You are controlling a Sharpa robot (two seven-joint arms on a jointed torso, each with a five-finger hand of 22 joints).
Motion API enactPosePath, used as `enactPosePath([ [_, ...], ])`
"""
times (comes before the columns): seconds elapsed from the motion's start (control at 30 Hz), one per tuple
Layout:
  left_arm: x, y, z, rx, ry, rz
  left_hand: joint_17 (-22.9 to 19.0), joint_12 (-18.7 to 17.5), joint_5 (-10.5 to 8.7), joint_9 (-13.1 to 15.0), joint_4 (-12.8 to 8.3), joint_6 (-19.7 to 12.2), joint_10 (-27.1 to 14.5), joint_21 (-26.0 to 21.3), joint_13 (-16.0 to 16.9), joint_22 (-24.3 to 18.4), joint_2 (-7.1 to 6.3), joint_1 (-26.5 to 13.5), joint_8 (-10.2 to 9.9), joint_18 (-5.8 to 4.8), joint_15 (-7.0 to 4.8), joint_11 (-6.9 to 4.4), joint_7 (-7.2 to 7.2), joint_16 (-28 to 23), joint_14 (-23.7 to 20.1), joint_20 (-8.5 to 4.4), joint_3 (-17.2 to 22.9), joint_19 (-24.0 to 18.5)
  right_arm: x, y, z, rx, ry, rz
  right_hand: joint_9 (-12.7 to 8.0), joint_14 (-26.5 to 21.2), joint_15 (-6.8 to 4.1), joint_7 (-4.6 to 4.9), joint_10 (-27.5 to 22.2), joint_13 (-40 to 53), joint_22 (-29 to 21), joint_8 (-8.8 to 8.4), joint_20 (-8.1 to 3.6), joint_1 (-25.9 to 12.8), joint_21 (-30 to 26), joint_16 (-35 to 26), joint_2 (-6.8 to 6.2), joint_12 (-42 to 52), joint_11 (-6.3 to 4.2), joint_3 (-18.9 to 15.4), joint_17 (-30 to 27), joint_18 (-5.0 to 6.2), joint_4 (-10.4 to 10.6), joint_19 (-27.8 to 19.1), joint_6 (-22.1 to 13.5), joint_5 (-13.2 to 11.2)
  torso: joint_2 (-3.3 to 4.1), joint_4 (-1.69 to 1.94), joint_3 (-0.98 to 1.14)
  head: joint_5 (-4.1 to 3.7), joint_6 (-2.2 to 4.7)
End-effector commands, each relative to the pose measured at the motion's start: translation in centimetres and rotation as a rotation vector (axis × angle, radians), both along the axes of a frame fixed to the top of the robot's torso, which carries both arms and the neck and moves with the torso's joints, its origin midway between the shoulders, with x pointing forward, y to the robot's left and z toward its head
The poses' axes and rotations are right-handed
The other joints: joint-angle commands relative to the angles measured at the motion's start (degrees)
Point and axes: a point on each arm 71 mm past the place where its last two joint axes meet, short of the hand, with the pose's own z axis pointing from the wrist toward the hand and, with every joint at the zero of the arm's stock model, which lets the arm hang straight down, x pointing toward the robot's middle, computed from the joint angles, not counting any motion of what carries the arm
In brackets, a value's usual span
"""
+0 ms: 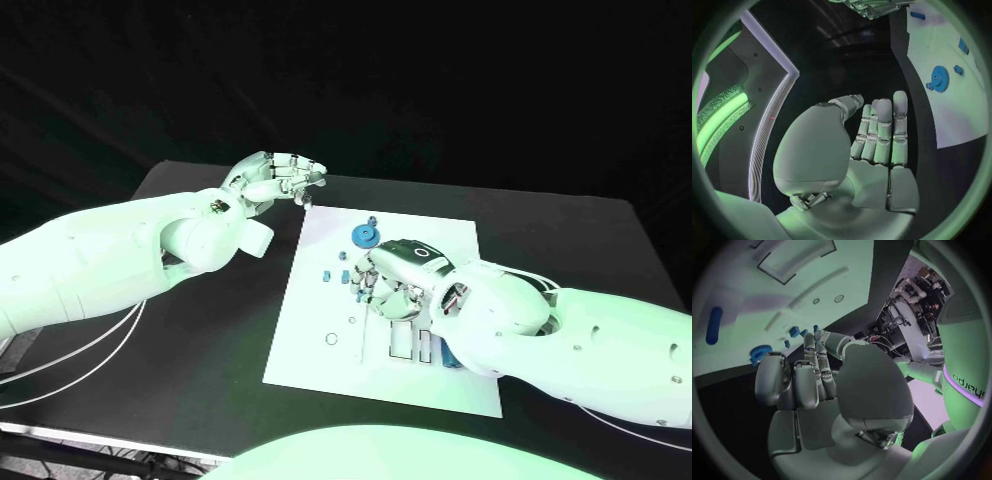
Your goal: Assemble the parts on the task board
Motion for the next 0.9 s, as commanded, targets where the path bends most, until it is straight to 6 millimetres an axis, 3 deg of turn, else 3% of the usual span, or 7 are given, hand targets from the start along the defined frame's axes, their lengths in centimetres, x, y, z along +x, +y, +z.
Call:
enactPosePath([
  [0.03, 0.0, -0.3, 0.1, -0.002, -0.014, -0.013, 0.1, 0.2, 0.21, 0.0, -0.2, -0.4, -0.1, -0.2, 0.0, -0.1, -0.04, 0.6, 0.3, 0.88, -0.04, 0.08, -0.05, 0.2, -0.2, -0.07, 0.0, 0.3, -0.3, 0.5, -0.5, -0.008, -0.012, 0.037, 0.1, 2.7, -0.26, 0.01, 1.8, 0.1, 7.0, 0.16, -0.02, -0.3, 0.3, 0.0, 0.38, -0.1, -1.37, 0.4, -0.1, -1.13, -0.1, 0.3, 0.2, 0.3, -0.02, 0.02, 0.01, 0.93, -0.37],
  [0.3, 0.1, -0.6, 0.1, 0.001, -0.018, -0.017, 0.1, 0.2, 0.19, 0.0, -0.2, -0.4, -0.2, -0.2, 0.0, -0.1, -0.13, 0.5, 0.3, 0.86, -0.01, 0.12, -0.02, 0.2, -0.2, -0.06, 0.0, 0.3, -0.6, 1.2, -1.9, -0.02, 0.002, 0.049, 0.2, 2.7, -0.25, 0.03, 1.8, 0.1, 7.0, 0.15, -0.02, -0.4, 0.5, 0.0, 0.37, -0.1, -1.35, 0.5, -0.2, -1.16, -0.1, 0.4, 0.2, 0.4, 0.03, -0.12, -0.03, 1.79, -0.71],
  [0.43, 0.1, -0.7, 0.1, 0.0, -0.018, -0.019, 0.1, 0.2, 0.19, 0.0, -0.2, -0.4, -0.2, -0.2, 0.0, -0.1, -0.15, 0.4, 0.3, 0.86, 0.0, 0.13, -0.02, 0.2, -0.3, -0.05, -0.1, 0.3, -0.6, 1.4, -2.3, -0.025, 0.003, 0.05, 0.2, 2.7, -0.25, 0.03, 1.8, 0.1, 7.0, 0.15, -0.02, -0.4, 0.5, 0.0, 0.37, -0.1, -1.35, 0.5, -0.2, -1.16, -0.1, 0.4, 0.2, 0.4, 0.04, 0.03, -0.01, 2.09, -1.21],
  [0.9, 0.1, -0.9, 0.1, -0.005, -0.018, -0.035, 0.1, 0.3, 0.18, 0.0, -0.1, -0.6, -0.3, -0.2, -0.1, -0.1, -0.27, 0.4, 0.3, 0.85, 0.02, 0.15, 0.01, 0.2, -0.3, -0.04, -0.1, 0.2, -0.6, 1.3, -3.1, -0.049, 0.009, 0.046, 0.2, 2.7, -0.24, 0.05, 1.8, 0.1, 7.1, 0.14, -0.02, -0.4, 0.6, 0.0, 0.35, -0.2, -1.33, 0.6, -0.2, -1.2, -0.2, 0.5, 0.1, 0.5, 0.02, 0.03, -0.08, 2.35, -1.51],
])
